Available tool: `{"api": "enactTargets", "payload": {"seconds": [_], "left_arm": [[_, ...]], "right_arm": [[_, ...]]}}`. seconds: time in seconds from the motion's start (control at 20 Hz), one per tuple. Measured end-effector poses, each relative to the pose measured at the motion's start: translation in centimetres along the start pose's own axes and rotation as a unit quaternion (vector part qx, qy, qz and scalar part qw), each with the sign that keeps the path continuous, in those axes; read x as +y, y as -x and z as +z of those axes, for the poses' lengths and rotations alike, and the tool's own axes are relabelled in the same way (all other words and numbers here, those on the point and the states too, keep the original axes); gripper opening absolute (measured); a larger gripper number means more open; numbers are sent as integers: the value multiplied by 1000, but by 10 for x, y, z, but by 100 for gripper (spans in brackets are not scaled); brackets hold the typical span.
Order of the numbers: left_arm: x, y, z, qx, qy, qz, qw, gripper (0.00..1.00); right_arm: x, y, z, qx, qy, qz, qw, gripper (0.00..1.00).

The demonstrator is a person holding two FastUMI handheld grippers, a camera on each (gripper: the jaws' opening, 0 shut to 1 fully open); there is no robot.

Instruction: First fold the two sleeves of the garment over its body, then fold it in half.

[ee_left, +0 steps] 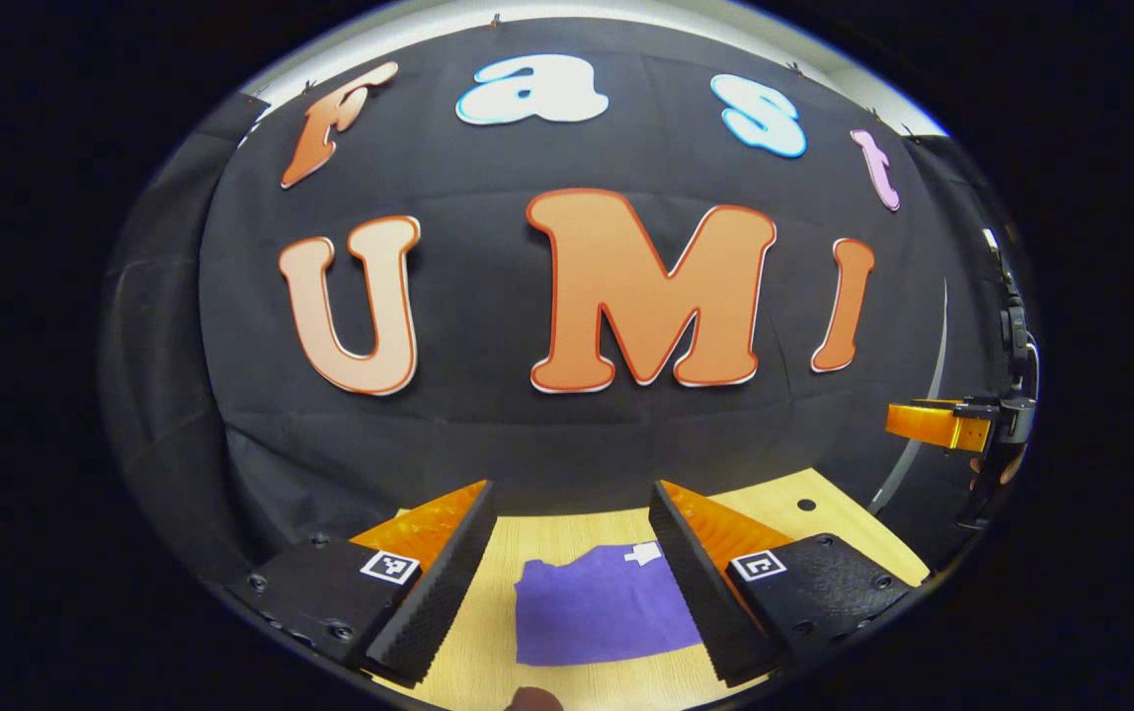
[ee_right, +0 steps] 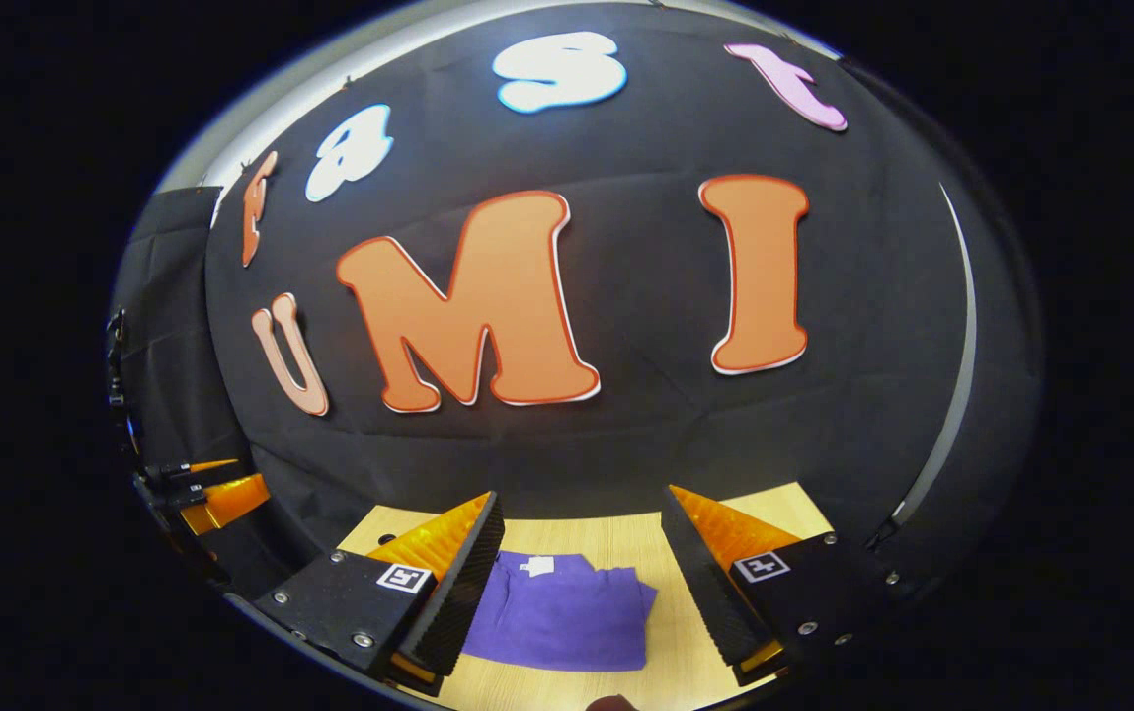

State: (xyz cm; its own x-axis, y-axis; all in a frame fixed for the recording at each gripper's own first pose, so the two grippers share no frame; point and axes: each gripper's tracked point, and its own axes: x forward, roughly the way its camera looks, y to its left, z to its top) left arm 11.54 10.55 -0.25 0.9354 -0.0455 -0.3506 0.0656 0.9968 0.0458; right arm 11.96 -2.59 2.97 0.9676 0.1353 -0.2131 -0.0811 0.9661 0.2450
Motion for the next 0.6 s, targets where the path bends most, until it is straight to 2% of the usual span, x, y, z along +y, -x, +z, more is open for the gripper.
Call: {"api": "enactTargets", "payload": {"seconds": [0.05, 0.1, 0.15, 0.2, 0.25, 0.3, 0.35, 0.4, 0.45, 0.5, 0.6], "left_arm": [[-7, 11, 2, 1, 6, -15, 1000, 98], [-9, 19, 5, -1, 10, -19, 1000, 100], [-9, 26, 11, -8, 8, -20, 1000, 99], [-6, 31, 14, -16, 3, -16, 1000, 99], [-5, 37, 19, -27, -1, -14, 1000, 99], [-7, 43, 22, -33, -4, -11, 999, 99], [-7, 49, 26, -45, -8, -9, 999, 99], [-6, 58, 30, -53, -11, -5, 999, 99], [-4, 64, 32, -62, -13, 2, 998, 99], [-2, 71, 35, -73, -13, 7, 997, 99], [-2, 78, 36, -92, -13, 16, 996, 99]], "right_arm": [[4, 8, 4, -7, 7, 1, 1000, 95], [7, 16, 7, -13, 11, 1, 1000, 100], [11, 23, 13, -20, 14, 3, 1000, 100], [14, 29, 17, -25, 17, 3, 1000, 100], [18, 36, 21, -32, 20, 5, 999, 95], [21, 41, 25, -39, 22, 4, 999, 95], [23, 47, 28, -45, 26, 4, 999, 100], [26, 53, 30, -50, 30, 1, 998, 95], [28, 57, 32, -58, 34, -1, 998, 95], [32, 63, 32, -63, 38, -3, 997, 100], [42, 80, 26, -72, 49, -1, 996, 100]]}}
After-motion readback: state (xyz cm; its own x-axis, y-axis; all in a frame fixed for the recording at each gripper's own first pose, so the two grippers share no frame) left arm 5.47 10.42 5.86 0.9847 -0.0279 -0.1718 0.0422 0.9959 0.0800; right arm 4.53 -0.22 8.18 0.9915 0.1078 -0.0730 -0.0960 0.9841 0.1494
